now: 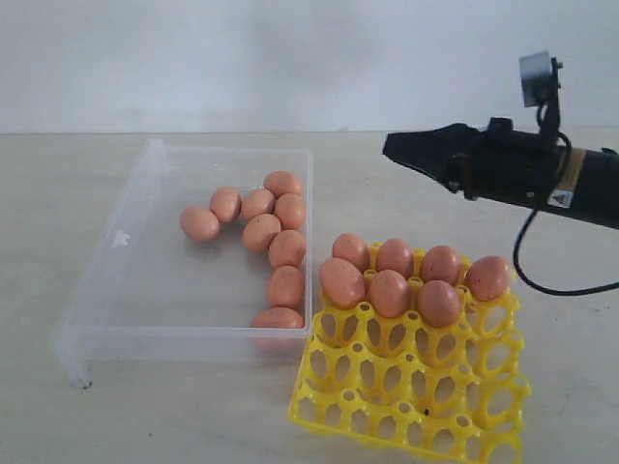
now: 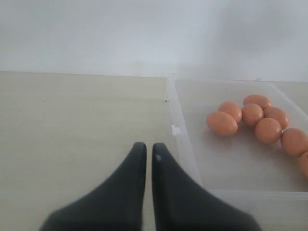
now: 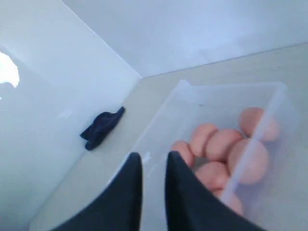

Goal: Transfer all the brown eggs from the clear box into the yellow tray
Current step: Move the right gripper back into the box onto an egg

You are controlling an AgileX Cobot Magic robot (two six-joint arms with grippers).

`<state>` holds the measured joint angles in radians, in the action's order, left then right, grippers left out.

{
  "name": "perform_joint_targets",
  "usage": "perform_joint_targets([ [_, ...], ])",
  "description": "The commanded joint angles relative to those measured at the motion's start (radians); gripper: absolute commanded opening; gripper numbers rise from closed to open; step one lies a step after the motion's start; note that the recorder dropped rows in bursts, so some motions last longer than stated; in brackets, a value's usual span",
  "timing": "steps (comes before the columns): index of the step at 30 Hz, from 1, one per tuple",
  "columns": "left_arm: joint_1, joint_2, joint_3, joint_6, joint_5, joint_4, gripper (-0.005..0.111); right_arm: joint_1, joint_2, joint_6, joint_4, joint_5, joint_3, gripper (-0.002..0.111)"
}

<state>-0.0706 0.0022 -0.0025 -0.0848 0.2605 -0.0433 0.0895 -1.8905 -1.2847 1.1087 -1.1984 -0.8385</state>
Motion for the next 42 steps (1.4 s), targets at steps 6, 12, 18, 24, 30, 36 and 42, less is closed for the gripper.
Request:
perform_joint_targets([
  [6,0.003,-0.002,0.003,0.002,-0.008,0.003,0.004,-0.422,0.014,-0.235,0.615,0.349,-0.373,0.000],
  [12,0.003,-0.002,0.003,0.002,-0.008,0.003,0.004,-0.701,0.009,-0.325,0.636,1.046,-0.516,0.000],
  [18,0.003,-0.002,0.003,0.002,-0.008,0.003,0.004,-0.864,-0.019,0.312,0.608,1.583,-0.537,0.000],
  [24,0.003,-0.002,0.003,0.002,-0.008,0.003,0.004,-0.849,-0.038,1.008,-0.218,1.920,-0.661,0.000],
  [30,0.003,-0.002,0.003,0.002,-0.008,0.003,0.004,-0.664,-0.071,1.662,-1.286,2.258,-0.869,0.000],
  [36,0.003,-0.002,0.003,0.002,-0.008,0.003,0.004,-0.640,-0.180,1.662,-1.351,2.351,-0.968,0.000],
  [42,0.003,-0.002,0.003,0.002,-0.010,0.003,0.004,-0.640,-0.279,1.663,-1.349,2.319,-0.968,0.000],
])
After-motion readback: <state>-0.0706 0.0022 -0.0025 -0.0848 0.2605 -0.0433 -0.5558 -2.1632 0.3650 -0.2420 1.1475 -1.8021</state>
